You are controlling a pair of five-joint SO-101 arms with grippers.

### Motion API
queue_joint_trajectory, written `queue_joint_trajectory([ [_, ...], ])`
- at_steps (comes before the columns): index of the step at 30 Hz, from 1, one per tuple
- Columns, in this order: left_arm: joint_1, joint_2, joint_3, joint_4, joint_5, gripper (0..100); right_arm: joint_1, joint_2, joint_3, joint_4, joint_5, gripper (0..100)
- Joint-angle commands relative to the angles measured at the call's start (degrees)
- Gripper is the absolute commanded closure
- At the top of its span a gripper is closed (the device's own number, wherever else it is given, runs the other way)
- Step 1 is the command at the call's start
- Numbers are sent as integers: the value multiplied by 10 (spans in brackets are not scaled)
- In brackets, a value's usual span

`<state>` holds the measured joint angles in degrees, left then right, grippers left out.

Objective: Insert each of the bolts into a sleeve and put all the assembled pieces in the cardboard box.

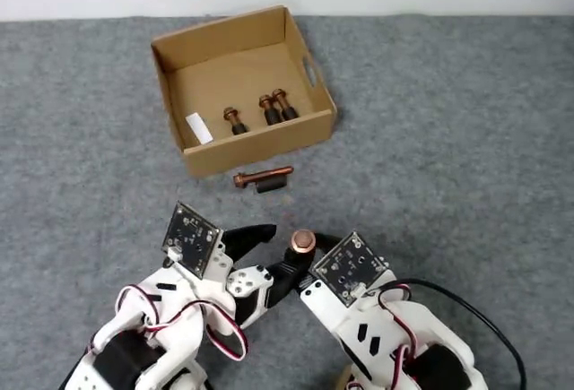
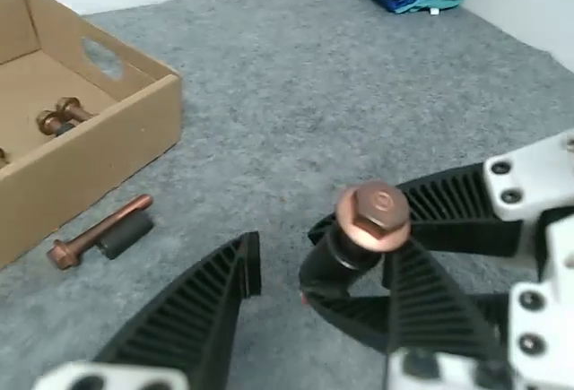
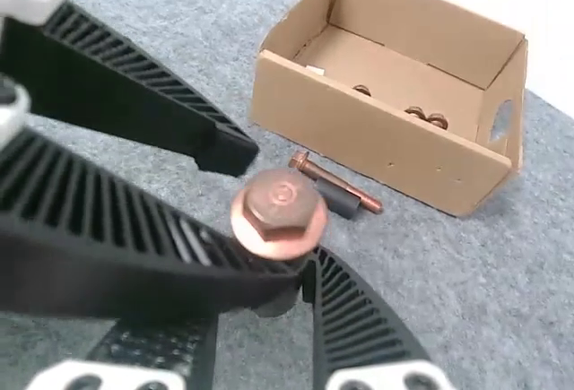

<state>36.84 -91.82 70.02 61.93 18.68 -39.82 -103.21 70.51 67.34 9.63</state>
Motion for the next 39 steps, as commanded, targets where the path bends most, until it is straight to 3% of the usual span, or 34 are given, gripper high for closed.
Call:
queue_joint_trajectory([
  [1,-24,2,-65,17,-11,782,2,-5,-3,-21,4,990],
  [8,-36,-3,-139,72,-11,803,2,-6,8,-21,3,990],
  [14,-62,-3,-162,76,-12,991,3,-6,8,-21,3,990],
  [24,-72,-3,-143,78,-11,994,13,-5,6,-23,4,990],
  [29,-191,-3,-65,76,-12,995,90,-1,-11,-26,-6,990],
  [33,-297,-3,24,62,-26,995,136,14,-41,-16,-94,991],
  [39,-360,-3,144,-27,-120,995,142,152,-122,-32,-124,991],
])
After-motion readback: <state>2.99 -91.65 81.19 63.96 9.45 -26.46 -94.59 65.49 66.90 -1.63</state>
